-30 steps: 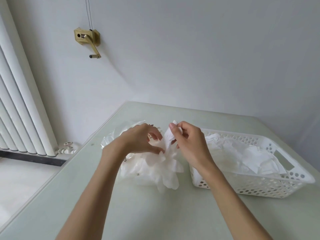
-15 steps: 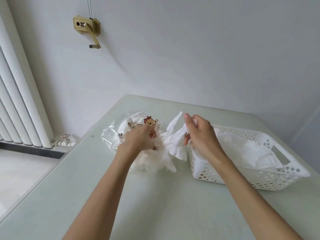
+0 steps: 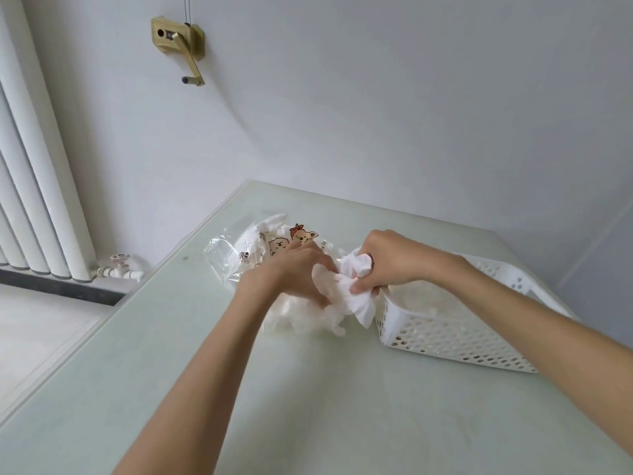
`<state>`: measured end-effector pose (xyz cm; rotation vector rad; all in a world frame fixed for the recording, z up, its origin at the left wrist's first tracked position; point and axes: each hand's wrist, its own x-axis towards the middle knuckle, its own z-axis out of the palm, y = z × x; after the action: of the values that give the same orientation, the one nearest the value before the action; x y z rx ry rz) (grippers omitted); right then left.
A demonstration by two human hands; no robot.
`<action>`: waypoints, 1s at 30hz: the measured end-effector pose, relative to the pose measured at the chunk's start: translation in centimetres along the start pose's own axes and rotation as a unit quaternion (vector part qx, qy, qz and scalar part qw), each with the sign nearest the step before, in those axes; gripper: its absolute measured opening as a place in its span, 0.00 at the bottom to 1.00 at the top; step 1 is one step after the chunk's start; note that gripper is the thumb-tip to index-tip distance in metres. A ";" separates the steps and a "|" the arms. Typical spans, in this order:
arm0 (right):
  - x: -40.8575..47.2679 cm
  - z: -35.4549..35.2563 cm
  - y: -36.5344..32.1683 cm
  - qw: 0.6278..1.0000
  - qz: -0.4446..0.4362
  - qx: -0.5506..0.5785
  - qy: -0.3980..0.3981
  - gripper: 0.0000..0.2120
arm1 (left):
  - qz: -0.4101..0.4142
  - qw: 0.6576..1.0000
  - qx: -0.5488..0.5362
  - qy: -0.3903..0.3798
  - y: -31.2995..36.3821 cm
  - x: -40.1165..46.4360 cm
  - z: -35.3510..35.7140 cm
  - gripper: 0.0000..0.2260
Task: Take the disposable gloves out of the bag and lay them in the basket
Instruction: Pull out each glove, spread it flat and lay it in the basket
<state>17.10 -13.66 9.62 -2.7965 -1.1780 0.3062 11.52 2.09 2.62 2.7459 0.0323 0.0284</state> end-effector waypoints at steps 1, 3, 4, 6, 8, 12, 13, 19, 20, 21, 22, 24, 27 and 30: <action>-0.2 -0.7 0.2 0.999 0.003 0.043 -0.008 0.10 | -0.006 1.000 0.015 0.011 -0.1 0.2 0.4 0.28; -0.8 -2.2 0.8 0.991 0.014 0.131 0.021 0.09 | -0.016 0.999 0.013 0.032 -0.3 0.4 0.5 0.28; -1.1 -3.1 1.1 0.985 0.016 0.163 0.049 0.09 | -0.021 0.999 0.002 0.039 -0.3 0.5 0.5 0.28; -1.6 -4.1 1.8 0.970 0.011 0.216 0.115 0.09 | -0.033 0.998 -0.015 0.044 -0.4 0.6 0.4 0.28; -2.0 -4.4 2.2 0.960 -0.002 0.233 0.154 0.09 | -0.042 0.998 -0.010 0.040 -0.4 0.7 0.6 0.28; -2.5 -4.2 2.3 0.965 -0.047 0.196 0.171 0.06 | -0.049 0.998 -0.002 0.028 -0.4 0.9 0.9 0.30; -2.4 -4.3 2.4 0.962 -0.046 0.189 0.194 0.05 | -0.047 0.998 -0.008 0.033 -0.5 1.1 0.9 0.31; -1.0 -2.3 2.0 0.962 -0.023 0.219 0.160 0.02 | -0.035 0.992 -0.102 -0.070 -1.0 -0.3 -2.2 0.30; -1.0 -2.5 2.0 0.956 -0.018 0.247 0.159 0.02 | -0.038 0.990 -0.122 -0.050 -1.0 -0.8 -3.1 0.29; -0.9 -2.8 1.9 0.950 -0.015 0.271 0.152 0.02 | -0.036 0.988 -0.151 -0.006 -0.9 -1.2 -4.0 0.28; -0.9 -2.9 1.7 0.946 -0.014 0.290 0.144 0.02 | -0.024 0.981 -0.186 0.046 -0.8 -1.4 -4.5 0.28; -0.9 -3.0 1.3 0.937 -0.023 0.323 0.129 0.03 | 0.042 0.965 -0.238 0.103 0.4 -1.4 -4.4 0.29; -0.7 -3.1 0.8 0.933 -0.028 0.345 0.102 0.05 | 0.072 0.975 -0.203 0.048 1.6 -0.1 -1.8 0.33; -1.1 -3.6 0.9 0.973 0.016 0.231 -0.019 0.11 | 0.054 0.991 -0.115 0.050 0.6 1.3 0.7 0.23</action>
<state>17.76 -15.05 13.11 -2.4109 -0.9228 0.5583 12.87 1.30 2.22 2.5102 -0.0858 0.1875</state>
